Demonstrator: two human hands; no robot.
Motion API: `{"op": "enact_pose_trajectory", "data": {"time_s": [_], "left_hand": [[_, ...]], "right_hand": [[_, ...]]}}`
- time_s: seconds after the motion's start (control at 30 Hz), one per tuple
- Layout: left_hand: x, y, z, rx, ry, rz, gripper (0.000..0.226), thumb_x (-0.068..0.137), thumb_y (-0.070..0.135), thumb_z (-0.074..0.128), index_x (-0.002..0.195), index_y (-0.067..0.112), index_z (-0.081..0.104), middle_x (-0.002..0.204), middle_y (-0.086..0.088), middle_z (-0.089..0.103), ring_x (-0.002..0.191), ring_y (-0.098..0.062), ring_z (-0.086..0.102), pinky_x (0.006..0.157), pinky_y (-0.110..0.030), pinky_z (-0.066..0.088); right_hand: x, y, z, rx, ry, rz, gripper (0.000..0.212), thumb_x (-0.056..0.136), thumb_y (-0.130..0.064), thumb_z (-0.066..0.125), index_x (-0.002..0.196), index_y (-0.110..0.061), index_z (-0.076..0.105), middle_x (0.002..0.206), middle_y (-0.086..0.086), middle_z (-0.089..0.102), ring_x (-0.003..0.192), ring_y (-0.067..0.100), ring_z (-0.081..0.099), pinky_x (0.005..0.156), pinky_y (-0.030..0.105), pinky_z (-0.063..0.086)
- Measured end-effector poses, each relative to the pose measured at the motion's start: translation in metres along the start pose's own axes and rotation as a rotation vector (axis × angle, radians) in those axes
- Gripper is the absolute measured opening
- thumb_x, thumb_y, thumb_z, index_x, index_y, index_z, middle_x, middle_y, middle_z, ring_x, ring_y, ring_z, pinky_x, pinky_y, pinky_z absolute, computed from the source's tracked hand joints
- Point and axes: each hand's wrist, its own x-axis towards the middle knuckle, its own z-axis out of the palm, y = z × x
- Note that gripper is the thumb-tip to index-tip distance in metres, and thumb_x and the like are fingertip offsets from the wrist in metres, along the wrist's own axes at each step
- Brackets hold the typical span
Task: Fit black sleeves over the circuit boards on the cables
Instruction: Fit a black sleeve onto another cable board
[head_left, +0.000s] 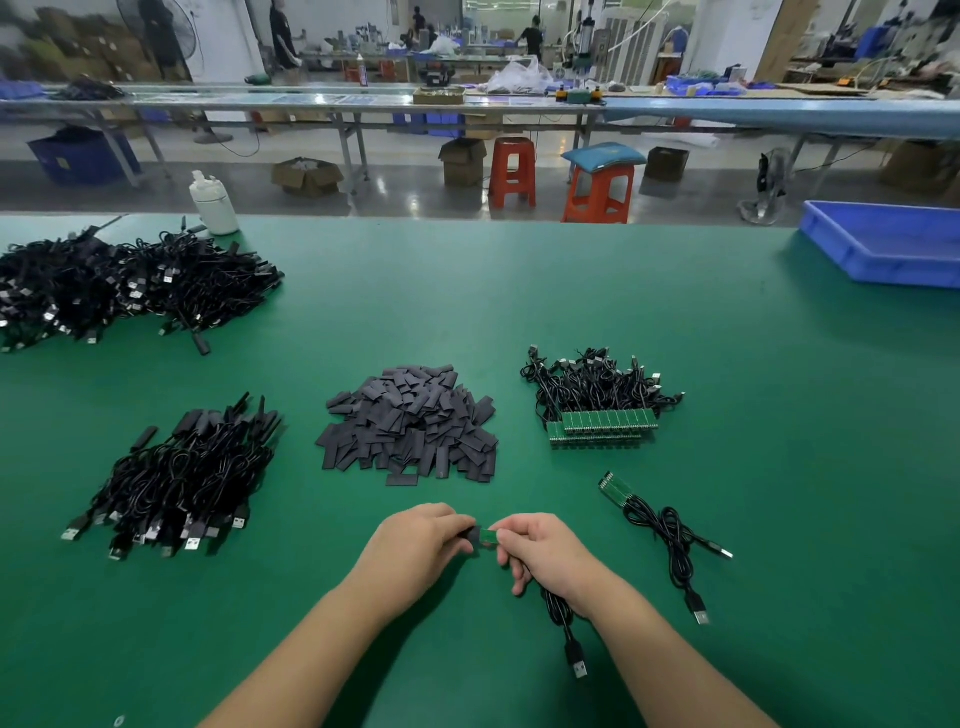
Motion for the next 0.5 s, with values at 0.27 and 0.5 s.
{"op": "enact_pose_trajectory", "data": {"time_s": [0.27, 0.5], "left_hand": [[0.007, 0.004, -0.001, 0.203, -0.052, 0.065, 0.020, 0.098, 0.030, 0.054, 0.111, 0.022, 0.067, 0.098, 0.003, 0.067, 0.081, -0.023, 0.066, 0.068, -0.036, 0.054], [0.012, 0.004, 0.003, 0.222, -0.113, 0.003, 0.026, 0.101, 0.037, 0.044, 0.116, 0.026, 0.063, 0.101, 0.004, 0.062, 0.088, -0.021, 0.063, 0.079, -0.035, 0.049]], "right_hand": [[0.001, 0.002, -0.001, -0.001, -0.004, -0.006, 0.018, 0.103, -0.011, 0.049, 0.114, -0.008, 0.063, 0.072, 0.001, 0.063, 0.052, 0.011, 0.053, 0.058, 0.032, 0.057], [0.000, 0.002, -0.001, 0.019, -0.008, -0.013, 0.019, 0.103, -0.010, 0.049, 0.117, -0.005, 0.061, 0.072, 0.001, 0.064, 0.051, 0.009, 0.052, 0.055, 0.028, 0.056]]}}
